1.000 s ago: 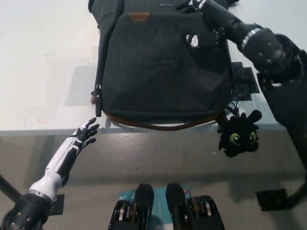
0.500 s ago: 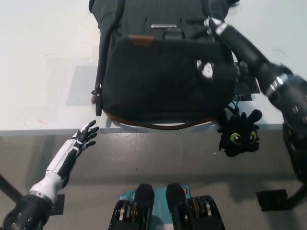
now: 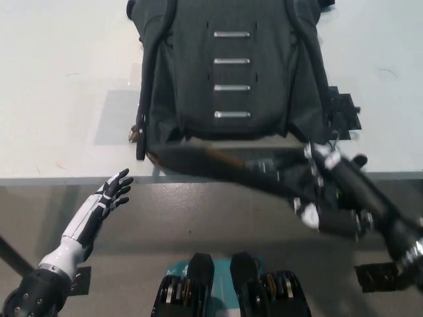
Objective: A bag is kept in the middle of the table with its flap loosely closed and the robot uses its right hand to adjust it and opens it
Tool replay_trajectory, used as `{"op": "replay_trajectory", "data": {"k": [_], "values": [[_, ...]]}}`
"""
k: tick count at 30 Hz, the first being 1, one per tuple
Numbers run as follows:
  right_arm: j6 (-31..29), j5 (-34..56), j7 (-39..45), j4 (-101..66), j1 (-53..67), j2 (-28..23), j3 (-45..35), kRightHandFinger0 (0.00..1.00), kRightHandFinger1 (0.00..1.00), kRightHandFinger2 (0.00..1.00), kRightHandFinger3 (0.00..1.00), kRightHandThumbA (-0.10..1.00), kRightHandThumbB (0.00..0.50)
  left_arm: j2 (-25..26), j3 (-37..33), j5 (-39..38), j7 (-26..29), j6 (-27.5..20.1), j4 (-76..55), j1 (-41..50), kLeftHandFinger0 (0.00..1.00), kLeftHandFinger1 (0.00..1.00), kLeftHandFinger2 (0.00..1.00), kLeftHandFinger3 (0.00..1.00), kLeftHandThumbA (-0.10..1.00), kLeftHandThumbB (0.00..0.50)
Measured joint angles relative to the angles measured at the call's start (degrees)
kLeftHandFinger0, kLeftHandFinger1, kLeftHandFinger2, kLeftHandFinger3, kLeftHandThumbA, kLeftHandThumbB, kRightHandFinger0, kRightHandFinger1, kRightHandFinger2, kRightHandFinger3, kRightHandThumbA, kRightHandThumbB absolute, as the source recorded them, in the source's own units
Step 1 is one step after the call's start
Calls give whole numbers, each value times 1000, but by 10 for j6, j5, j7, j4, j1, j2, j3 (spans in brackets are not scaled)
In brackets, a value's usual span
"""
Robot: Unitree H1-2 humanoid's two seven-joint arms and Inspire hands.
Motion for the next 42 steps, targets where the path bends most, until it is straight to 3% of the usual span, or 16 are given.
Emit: {"op": "replay_trajectory", "data": {"k": [4, 6, 7, 8, 9, 10, 13, 14, 16, 21, 26, 31, 32, 34, 38, 42], "values": [[9, 15, 1, -59, 78, 0, 19, 60, 477, 681, 737, -100, 99, 4, 8, -3, 0, 0, 1, -15, 1000, 1000, 1000, 1000, 1000, 286], [11, 23, 1, -77, 117, 1, 42, 84, 499, 712, 740, -100, 116, 9, 17, -6, 0, 0, 0, -27, 1000, 1000, 1000, 1000, 1000, 289], [11, 24, 4, -78, 140, 3, 56, 132, 546, 767, 789, -100, 146, 12, 22, -8, 0, 0, 0, -35, 1000, 1000, 1000, 1000, 1000, 282], [11, 24, 5, -77, 156, 5, 64, 427, 788, 977, 1000, 87, 198, 14, 25, -10, 0, 0, -1, -38, 1000, 1000, 1000, 1000, 1000, 290], [12, 29, 8, -74, 170, 7, 69, 678, 1000, 1000, 1000, 351, 259, 14, 26, -11, 0, 0, -1, -41, 1000, 1000, 1000, 1000, 1000, 301], [12, 37, 13, -66, 178, 7, 73, 1000, 1000, 1000, 1000, 561, 365, 14, 26, -12, 0, 0, -1, -43, 1000, 1000, 1000, 1000, 1000, 316], [12, 60, 33, -43, 180, -22, 90, 1000, 1000, 1000, 1000, 749, 469, 14, 26, -12, 0, 2, -2, -44, 1000, 1000, 1000, 1000, 1000, 309], [13, 68, 44, -36, 177, -46, 101, 1000, 1000, 1000, 1000, 823, 475, 14, 26, -12, 0, 3, -3, -44, 1000, 1000, 1000, 1000, 1000, 310], [13, 74, 58, -25, 173, -73, 117, 1000, 1000, 1000, 1000, 859, 491, 14, 27, -12, 0, 5, -4, -44, 1000, 1000, 1000, 1000, 1000, 311], [3, 70, 69, 13, 167, -88, 164, 1000, 1000, 1000, 1000, 1000, 500, 14, 26, -12, 0, 7, -4, -44, 1000, 1000, 1000, 1000, 1000, 301], [-35, 44, 63, 38, 167, -90, 182, 1000, 1000, 1000, 1000, 1000, 500, 14, 25, -12, 0, 8, -4, -45, 1000, 1000, 1000, 1000, 1000, 237], [-65, 38, 57, 44, 171, -92, 176, 1000, 1000, 1000, 1000, 1000, 500, 14, 24, -12, 0, 6, -4, -50, 1000, 1000, 1000, 1000, 1000, 278], [-68, 39, 56, 43, 173, -91, 172, 1000, 1000, 1000, 1000, 1000, 478, 14, 24, -12, 0, 6, -4, -50, 1000, 1000, 1000, 1000, 1000, 280], [-76, 45, 52, 32, 184, -91, 148, 1000, 1000, 1000, 1000, 1000, 493, 14, 24, -12, -1, 7, -4, -50, 1000, 1000, 1000, 1000, 1000, 277], [-88, 73, 38, -31, 199, -95, 65, 1000, 1000, 1000, 1000, 1000, 470, 14, 24, -12, -1, 7, -4, -50, 1000, 1000, 1000, 1000, 1000, 262], [-91, 115, 28, -67, 208, -97, 0, 1000, 1000, 1000, 1000, 1000, 499, 14, 24, -12, 0, 7, -4, -50, 1000, 1000, 1000, 1000, 1000, 270]]}}
